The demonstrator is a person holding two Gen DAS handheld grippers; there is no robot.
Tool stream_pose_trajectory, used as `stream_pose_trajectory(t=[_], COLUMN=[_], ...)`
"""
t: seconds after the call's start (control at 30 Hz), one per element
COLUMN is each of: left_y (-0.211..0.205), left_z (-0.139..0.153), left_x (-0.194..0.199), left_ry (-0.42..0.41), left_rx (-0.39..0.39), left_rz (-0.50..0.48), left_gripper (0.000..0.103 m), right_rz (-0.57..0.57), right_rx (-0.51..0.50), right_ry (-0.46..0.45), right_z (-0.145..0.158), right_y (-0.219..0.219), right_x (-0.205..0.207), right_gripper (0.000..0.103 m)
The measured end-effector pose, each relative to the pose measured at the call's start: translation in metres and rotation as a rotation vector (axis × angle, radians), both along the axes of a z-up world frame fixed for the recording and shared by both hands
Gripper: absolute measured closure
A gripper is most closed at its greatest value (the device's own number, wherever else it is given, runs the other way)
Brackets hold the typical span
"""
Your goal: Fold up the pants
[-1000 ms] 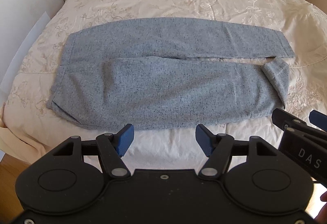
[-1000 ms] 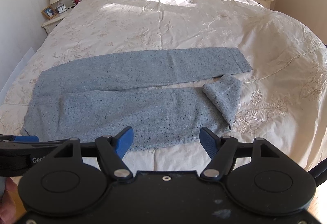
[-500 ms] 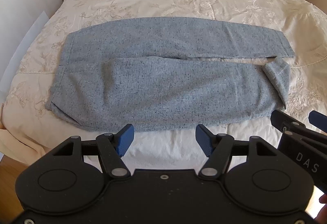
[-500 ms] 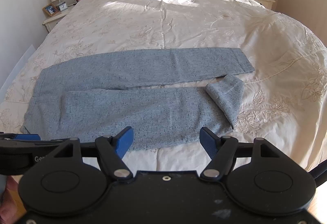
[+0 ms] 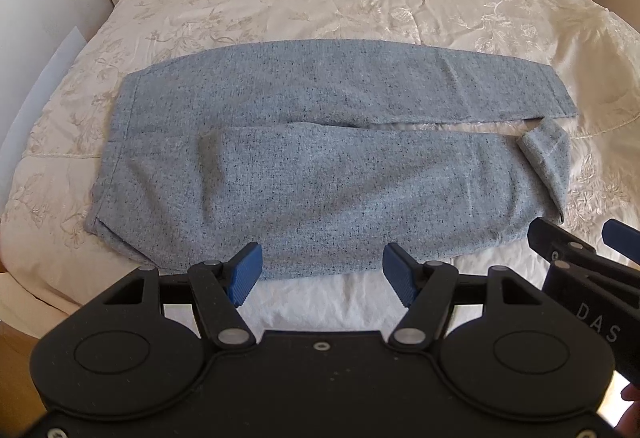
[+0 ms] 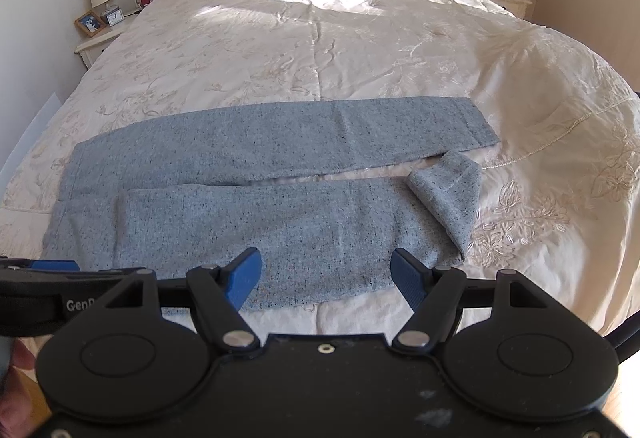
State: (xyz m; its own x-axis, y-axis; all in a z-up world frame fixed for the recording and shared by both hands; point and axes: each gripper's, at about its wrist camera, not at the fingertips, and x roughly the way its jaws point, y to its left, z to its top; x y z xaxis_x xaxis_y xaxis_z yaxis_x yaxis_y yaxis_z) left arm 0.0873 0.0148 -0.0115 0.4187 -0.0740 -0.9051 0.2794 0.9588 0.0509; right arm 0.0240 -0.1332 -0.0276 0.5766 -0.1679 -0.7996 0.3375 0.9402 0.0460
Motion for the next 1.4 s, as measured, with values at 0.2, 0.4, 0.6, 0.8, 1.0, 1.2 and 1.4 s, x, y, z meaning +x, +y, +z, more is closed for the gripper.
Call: stream_pose_trajectory(t=[0.2,0.4,0.6,0.8,1.0,1.2,1.4], left_y=[0.006,0.011,0.011,0.009,0.005,-0.004,-0.026], left_z=[-0.003,-0.006,-0.010,-0.014,-0.021,-0.022,-0.026], left_x=[0.012,0.025,0.038,0.045,0.052,0.055,0.060], left_ry=[0.015,0.022,0.026,0.037,0.064,0.057,0.052], left_rx=[-0.007,-0.013,-0.014,-0.009,-0.012,-0.050,-0.026], left_rz=[-0.013,-0.029,-0.050,-0.075,-0.075,-0.068,-0.025], left_gripper=[0.033,0.033,0.033,0.033,0.034,0.034,0.033], right_rz=[-0.007,-0.020,-0.048,-0.081,-0.092,-0.126,-0.137], right_rx=[-0.006,-0.019,-0.025,-0.017,-0.039,-0.287,-0.381], right_ry=[0.015,0.023,0.035,0.045,0.069,0.100,0.172], right_z=[-0.003,-0.005,-0.010,-0.012,-0.019,-0.027,-0.061], right_y=[0.008,0.017,0.020,0.018,0.016,0.000,-0.050], right_x=[0.011,0.024,0.033,0.039,0.042,0.045,0.059], right_gripper=[0.028,0.028,0.028,0.028,0.028,0.029,0.029])
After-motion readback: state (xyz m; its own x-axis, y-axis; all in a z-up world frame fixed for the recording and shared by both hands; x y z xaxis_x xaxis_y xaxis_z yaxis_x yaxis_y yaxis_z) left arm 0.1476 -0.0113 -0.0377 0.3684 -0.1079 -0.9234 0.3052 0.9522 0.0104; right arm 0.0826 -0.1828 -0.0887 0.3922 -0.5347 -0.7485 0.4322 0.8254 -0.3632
